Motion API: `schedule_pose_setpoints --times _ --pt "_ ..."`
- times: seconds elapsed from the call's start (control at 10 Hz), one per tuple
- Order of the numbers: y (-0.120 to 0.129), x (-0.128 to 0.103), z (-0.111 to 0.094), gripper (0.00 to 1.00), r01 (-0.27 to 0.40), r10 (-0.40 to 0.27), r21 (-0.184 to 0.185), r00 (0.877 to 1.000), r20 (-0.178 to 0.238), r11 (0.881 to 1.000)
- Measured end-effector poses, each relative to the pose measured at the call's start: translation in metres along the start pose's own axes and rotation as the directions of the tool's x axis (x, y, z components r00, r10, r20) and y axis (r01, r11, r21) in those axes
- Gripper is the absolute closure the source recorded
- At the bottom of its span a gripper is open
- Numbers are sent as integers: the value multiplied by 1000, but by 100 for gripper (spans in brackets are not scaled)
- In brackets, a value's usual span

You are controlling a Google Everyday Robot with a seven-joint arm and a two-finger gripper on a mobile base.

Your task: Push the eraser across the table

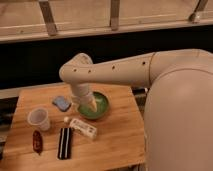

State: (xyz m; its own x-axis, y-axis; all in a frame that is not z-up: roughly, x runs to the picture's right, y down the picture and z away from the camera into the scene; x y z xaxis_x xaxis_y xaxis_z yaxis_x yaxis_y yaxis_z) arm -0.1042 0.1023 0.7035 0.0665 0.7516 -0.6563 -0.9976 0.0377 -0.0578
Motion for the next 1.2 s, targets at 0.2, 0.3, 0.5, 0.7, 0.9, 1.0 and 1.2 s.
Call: schedule_pose_setpoints --times 0.2,0.3,0.5,0.7,0.9,1.0,1.2 --pt "0 0 0 74 0 0 0 1000 0 1000" --pt "0 0 0 82 0 0 0 1000 0 1000" --pt "0 0 0 99 0 0 0 1000 0 1000" --pt "0 2 2 100 7 -7 4 1000 -11 1000" --pt "12 18 11 100 40 -41 -24 998 -43 999" --pt "16 26 15 100 49 -54 -77 997 -60 996" --pt "17 38 25 100 36 -68 -292 993 -100 956"
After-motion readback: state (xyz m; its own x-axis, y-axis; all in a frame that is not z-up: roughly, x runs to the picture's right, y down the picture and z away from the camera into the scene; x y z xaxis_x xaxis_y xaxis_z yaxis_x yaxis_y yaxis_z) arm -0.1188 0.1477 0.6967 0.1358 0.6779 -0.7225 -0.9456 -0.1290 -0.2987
